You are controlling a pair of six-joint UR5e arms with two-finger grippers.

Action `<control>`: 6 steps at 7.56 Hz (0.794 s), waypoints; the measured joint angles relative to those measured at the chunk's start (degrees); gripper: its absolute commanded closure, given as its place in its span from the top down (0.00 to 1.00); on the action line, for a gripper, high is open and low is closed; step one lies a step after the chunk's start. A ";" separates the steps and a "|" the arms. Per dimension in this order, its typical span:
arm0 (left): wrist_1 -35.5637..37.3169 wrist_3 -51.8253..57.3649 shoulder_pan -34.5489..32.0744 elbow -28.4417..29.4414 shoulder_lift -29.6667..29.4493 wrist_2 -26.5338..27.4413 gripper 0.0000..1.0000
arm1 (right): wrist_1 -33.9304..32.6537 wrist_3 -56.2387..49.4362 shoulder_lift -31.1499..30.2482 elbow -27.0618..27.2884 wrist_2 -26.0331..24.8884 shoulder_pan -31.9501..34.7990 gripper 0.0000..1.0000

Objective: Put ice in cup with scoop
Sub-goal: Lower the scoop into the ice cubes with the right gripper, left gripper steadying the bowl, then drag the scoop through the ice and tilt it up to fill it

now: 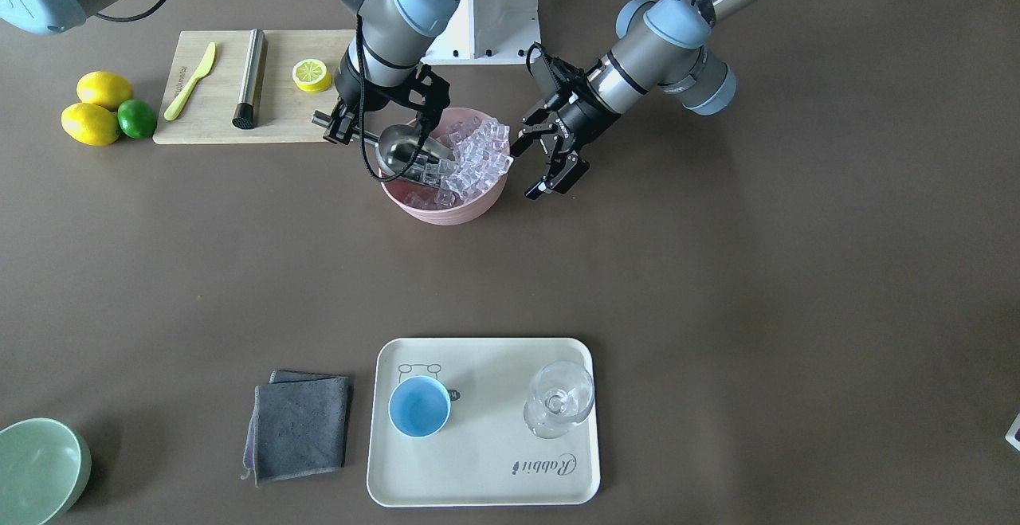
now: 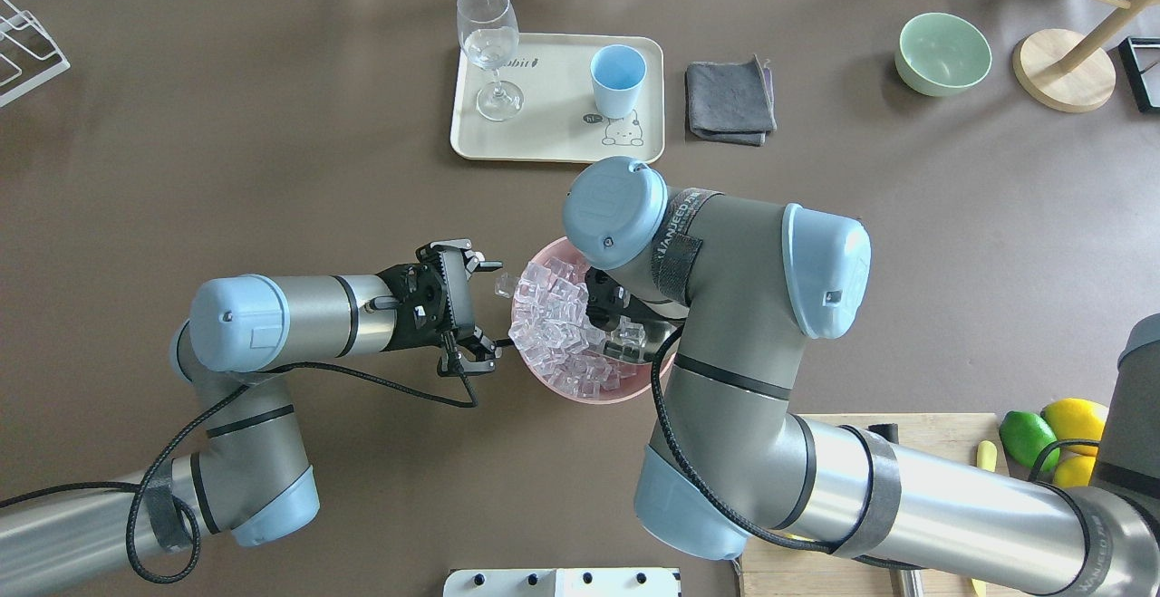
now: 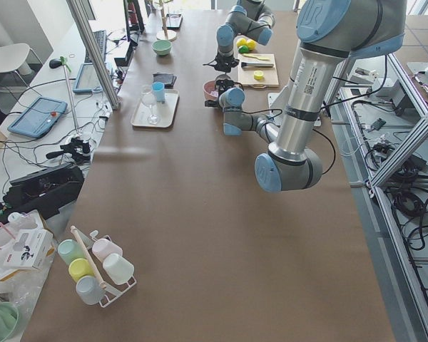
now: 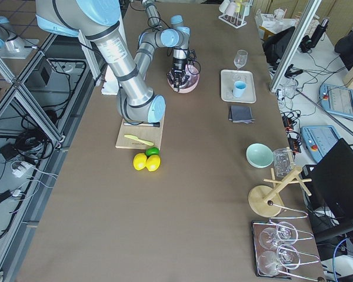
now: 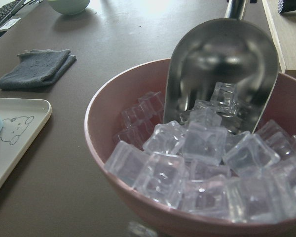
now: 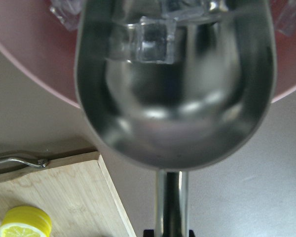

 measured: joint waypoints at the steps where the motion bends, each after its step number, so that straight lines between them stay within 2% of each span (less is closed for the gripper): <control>1: 0.02 -0.03 0.04 0.00 -0.07 0.00 0.99 | 0.39 -0.41 -0.03 0.28 0.46 0.00 0.00; 6: -0.02 -0.05 0.01 -0.32 0.11 0.17 0.99 | 4.15 -2.21 -1.30 1.30 2.50 0.16 0.00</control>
